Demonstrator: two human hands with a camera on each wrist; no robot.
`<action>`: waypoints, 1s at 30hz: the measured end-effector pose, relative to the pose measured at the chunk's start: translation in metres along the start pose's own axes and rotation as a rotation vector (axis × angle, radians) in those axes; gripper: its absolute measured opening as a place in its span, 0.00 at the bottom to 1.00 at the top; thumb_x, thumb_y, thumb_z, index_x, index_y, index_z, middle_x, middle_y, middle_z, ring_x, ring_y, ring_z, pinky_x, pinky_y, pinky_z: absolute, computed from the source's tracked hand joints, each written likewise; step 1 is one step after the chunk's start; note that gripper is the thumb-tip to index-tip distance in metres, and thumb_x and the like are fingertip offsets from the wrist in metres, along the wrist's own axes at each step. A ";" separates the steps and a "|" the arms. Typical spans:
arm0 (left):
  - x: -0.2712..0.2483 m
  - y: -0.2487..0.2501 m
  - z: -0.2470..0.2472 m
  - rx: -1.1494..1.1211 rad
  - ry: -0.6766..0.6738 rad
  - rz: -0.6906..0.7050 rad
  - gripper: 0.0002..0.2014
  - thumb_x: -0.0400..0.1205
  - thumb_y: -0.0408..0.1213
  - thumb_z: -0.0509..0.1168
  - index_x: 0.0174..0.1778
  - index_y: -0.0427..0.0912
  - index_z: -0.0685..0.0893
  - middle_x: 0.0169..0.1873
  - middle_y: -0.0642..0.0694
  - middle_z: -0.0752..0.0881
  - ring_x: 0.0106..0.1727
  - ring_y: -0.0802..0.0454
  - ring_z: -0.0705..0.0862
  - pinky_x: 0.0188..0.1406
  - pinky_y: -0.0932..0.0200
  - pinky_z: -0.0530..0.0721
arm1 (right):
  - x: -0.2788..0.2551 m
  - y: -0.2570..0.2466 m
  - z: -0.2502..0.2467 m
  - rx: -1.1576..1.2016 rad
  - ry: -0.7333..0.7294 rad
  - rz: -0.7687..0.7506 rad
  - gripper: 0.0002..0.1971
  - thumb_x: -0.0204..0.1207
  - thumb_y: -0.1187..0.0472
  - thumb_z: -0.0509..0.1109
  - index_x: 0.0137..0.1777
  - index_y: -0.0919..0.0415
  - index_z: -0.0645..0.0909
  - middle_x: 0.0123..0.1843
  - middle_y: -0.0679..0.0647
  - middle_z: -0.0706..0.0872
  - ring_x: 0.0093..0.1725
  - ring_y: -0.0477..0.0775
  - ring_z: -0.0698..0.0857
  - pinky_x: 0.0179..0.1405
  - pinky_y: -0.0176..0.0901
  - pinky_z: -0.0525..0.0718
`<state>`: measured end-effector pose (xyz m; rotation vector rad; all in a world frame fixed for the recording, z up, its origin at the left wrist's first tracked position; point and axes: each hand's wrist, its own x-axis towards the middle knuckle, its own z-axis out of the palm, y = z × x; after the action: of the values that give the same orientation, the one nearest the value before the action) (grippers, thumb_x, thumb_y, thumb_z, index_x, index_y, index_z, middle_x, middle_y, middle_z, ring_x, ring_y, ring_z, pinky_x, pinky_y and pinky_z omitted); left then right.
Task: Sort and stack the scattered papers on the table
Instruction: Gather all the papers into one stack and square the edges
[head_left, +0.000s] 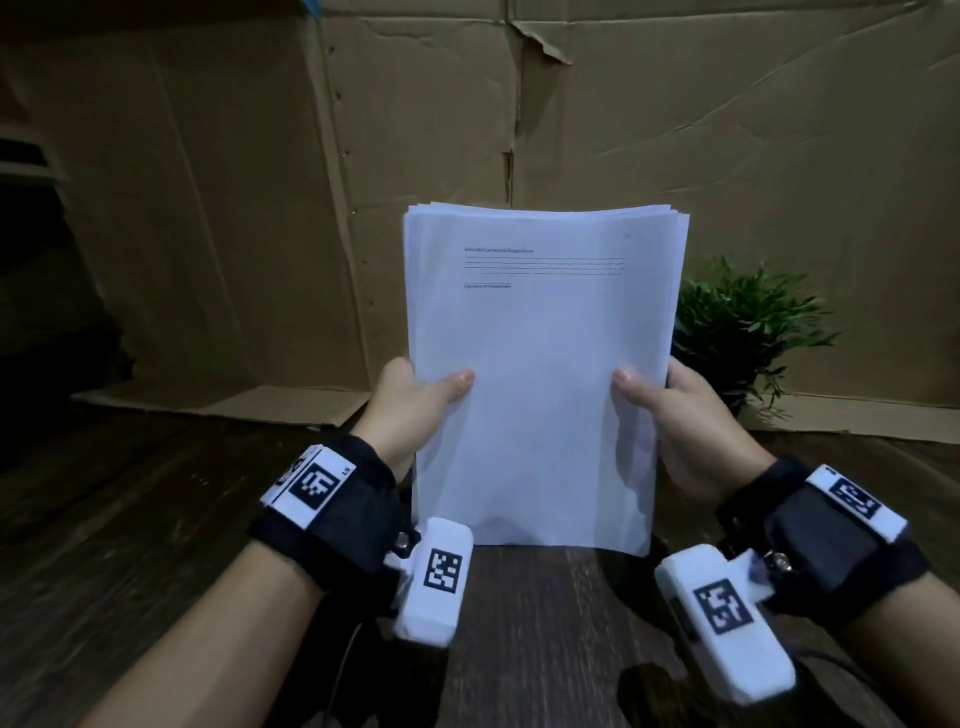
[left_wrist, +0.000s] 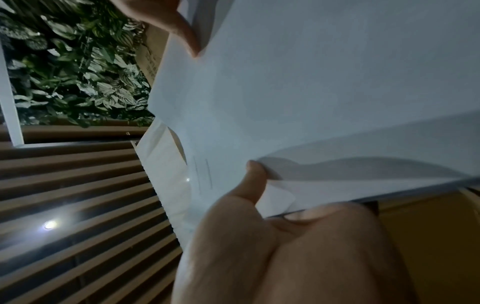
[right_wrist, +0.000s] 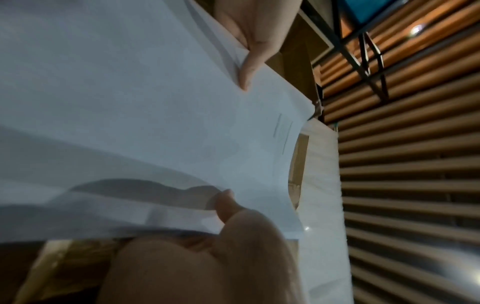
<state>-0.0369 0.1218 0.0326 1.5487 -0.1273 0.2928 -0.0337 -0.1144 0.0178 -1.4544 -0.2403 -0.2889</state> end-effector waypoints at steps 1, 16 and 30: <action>0.001 -0.001 0.000 -0.016 -0.009 -0.009 0.14 0.84 0.30 0.67 0.66 0.34 0.82 0.58 0.42 0.89 0.58 0.46 0.89 0.54 0.56 0.87 | 0.000 0.002 0.000 0.015 -0.006 0.001 0.17 0.87 0.67 0.62 0.74 0.64 0.77 0.66 0.61 0.88 0.62 0.62 0.89 0.63 0.58 0.87; -0.005 -0.002 -0.012 0.083 -0.173 0.082 0.17 0.84 0.30 0.66 0.69 0.38 0.81 0.61 0.45 0.88 0.62 0.50 0.88 0.63 0.53 0.84 | -0.002 0.002 -0.007 0.033 -0.021 -0.095 0.16 0.76 0.71 0.74 0.63 0.69 0.84 0.56 0.59 0.93 0.54 0.60 0.92 0.51 0.48 0.91; -0.015 0.124 0.020 1.285 0.090 0.800 0.46 0.76 0.62 0.67 0.86 0.56 0.51 0.85 0.48 0.56 0.86 0.46 0.49 0.84 0.36 0.47 | -0.006 0.003 -0.008 0.117 -0.045 -0.121 0.15 0.70 0.70 0.76 0.57 0.67 0.86 0.51 0.57 0.94 0.48 0.55 0.93 0.42 0.43 0.90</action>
<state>-0.0821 0.1001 0.1484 2.6916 -0.5715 1.2494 -0.0383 -0.1223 0.0123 -1.3337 -0.3770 -0.3349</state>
